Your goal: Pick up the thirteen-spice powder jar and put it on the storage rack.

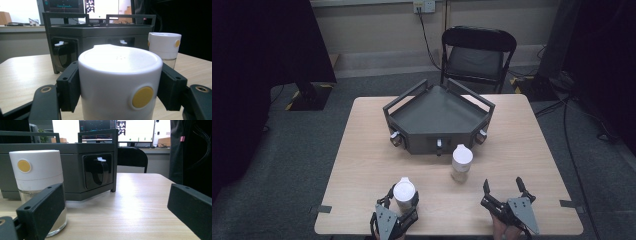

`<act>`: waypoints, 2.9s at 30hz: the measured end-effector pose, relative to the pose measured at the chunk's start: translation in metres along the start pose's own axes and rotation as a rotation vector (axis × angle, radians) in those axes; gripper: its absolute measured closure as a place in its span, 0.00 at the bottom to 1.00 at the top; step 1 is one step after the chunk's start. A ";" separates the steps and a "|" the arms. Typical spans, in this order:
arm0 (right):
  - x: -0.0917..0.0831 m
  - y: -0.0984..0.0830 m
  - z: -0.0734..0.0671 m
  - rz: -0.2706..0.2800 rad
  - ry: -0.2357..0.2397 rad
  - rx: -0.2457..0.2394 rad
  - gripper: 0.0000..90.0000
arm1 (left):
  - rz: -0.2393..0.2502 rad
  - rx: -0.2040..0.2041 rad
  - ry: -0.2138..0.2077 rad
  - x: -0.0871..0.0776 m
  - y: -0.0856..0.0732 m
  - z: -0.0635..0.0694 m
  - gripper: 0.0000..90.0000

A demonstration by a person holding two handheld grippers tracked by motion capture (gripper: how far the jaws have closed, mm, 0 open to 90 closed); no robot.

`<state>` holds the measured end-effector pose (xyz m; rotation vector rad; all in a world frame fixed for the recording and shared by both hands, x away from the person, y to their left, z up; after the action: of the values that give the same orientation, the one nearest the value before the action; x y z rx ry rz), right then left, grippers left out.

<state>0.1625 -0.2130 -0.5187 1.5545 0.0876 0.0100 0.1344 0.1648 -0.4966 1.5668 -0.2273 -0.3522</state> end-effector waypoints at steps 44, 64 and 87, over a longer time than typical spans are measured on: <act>0.000 0.000 0.000 0.000 0.002 0.000 0.00 | 0.057 0.073 -0.180 0.028 0.072 -0.033 0.35; 0.000 0.000 0.001 -0.001 0.007 -0.001 0.00 | 0.072 0.063 -0.160 0.072 0.111 -0.040 0.35; 0.000 0.000 0.001 -0.002 0.010 0.000 0.00 | 0.062 0.015 -0.037 0.136 0.147 -0.034 0.35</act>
<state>0.1625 -0.2145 -0.5184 1.5550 0.0970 0.0166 0.2843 0.1435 -0.3606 1.5650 -0.3074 -0.3314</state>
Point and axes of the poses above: each handheld gripper's, and its own axes: x roughly forward along the jaws, y roughly out of its top, z roughly to its right, the point moved 3 cm from there along x, roughly forward along the jaws, and after that the axes turned 5 degrees about -z, right-handed, at the moved point
